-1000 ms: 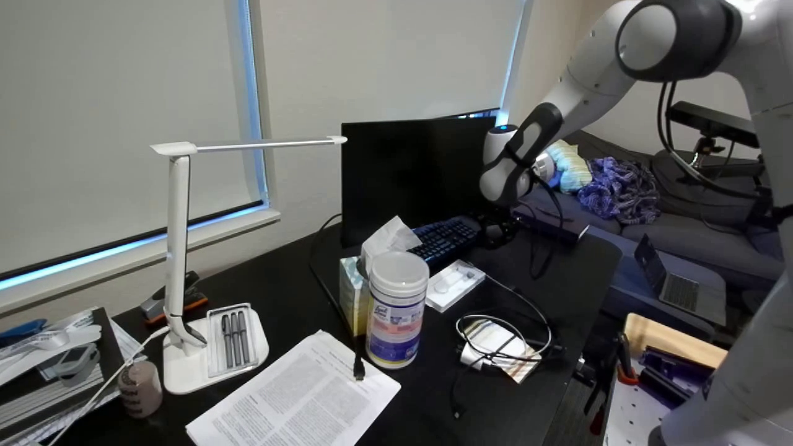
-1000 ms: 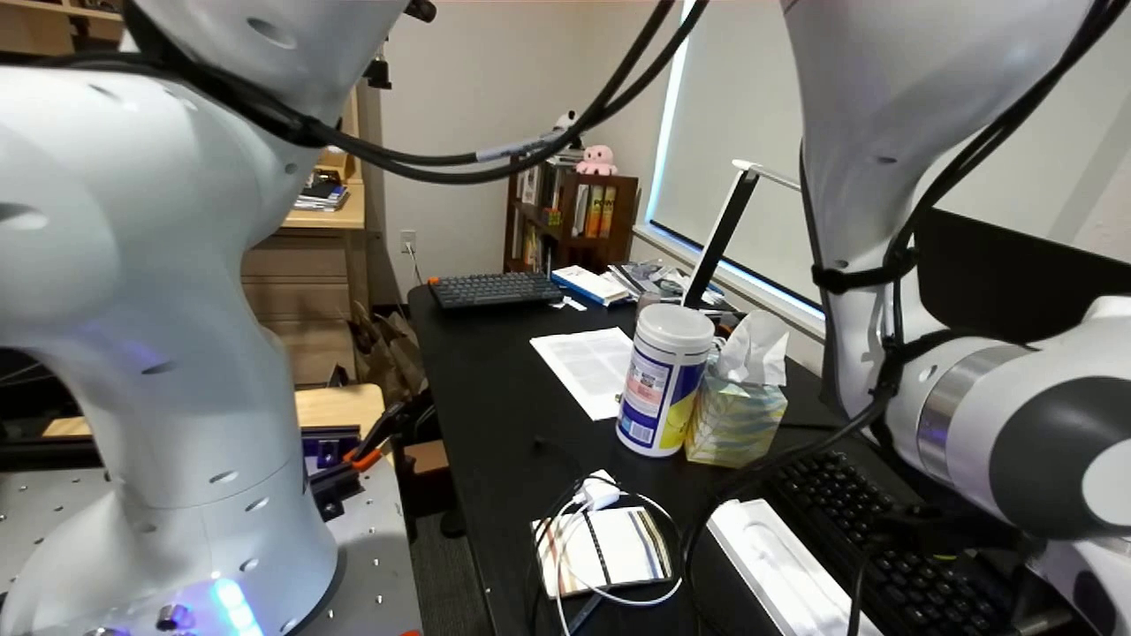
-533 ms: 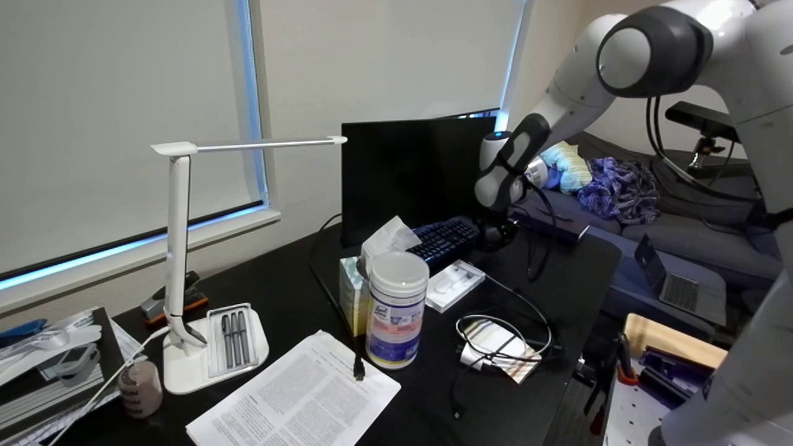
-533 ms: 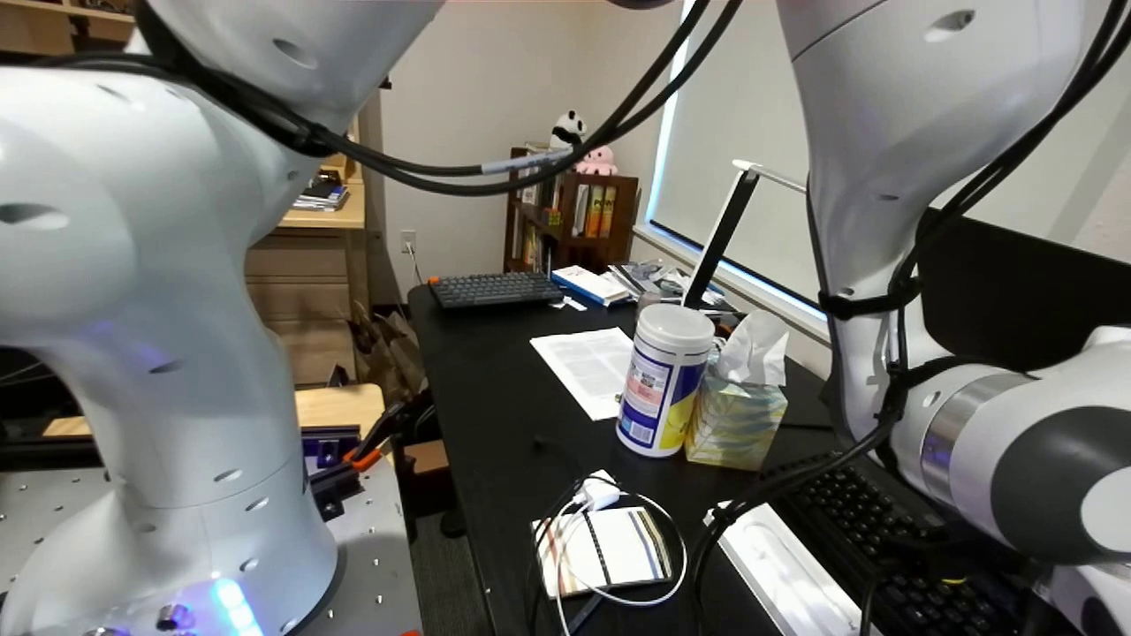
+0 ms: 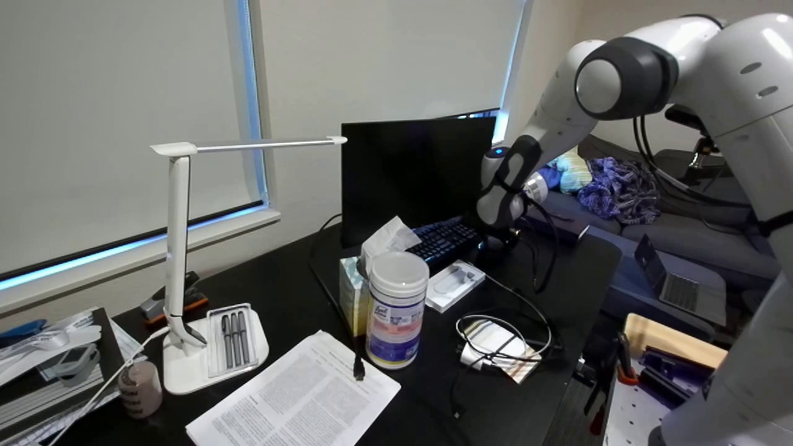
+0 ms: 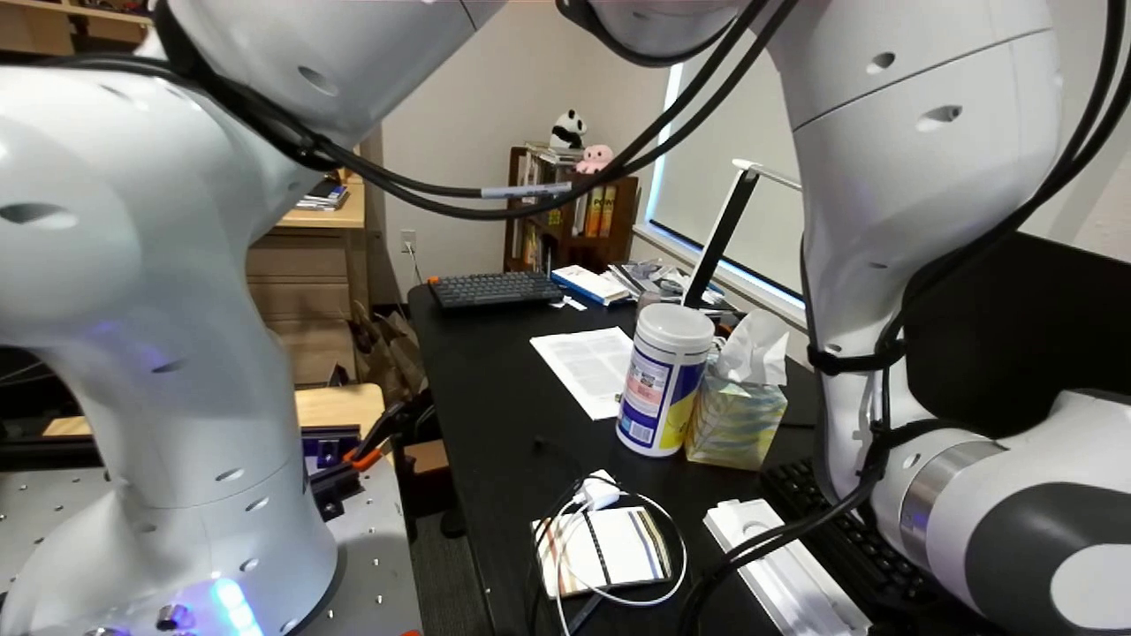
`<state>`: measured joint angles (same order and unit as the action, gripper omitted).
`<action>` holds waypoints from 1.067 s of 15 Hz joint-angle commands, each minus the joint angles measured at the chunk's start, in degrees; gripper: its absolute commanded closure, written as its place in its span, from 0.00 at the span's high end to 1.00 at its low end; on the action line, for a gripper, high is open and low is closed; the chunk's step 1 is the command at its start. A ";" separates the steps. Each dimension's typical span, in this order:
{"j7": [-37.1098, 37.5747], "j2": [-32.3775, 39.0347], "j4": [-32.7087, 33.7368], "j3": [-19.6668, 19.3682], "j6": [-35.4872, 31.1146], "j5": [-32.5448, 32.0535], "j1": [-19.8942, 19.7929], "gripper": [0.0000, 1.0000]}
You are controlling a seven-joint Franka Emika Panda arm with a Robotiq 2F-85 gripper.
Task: Move the eyeglass case to the right
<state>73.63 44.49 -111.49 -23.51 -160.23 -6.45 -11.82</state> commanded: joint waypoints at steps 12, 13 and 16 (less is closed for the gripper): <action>-9.36 -7.73 -6.40 3.41 0.64 16.00 -3.05 1.00; -9.45 -8.73 -7.05 3.56 0.42 17.00 -3.21 1.00; -9.76 -12.99 -9.11 4.17 2.47 19.53 -3.68 1.00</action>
<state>66.89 37.62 -116.74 -20.95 -160.28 9.92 -14.06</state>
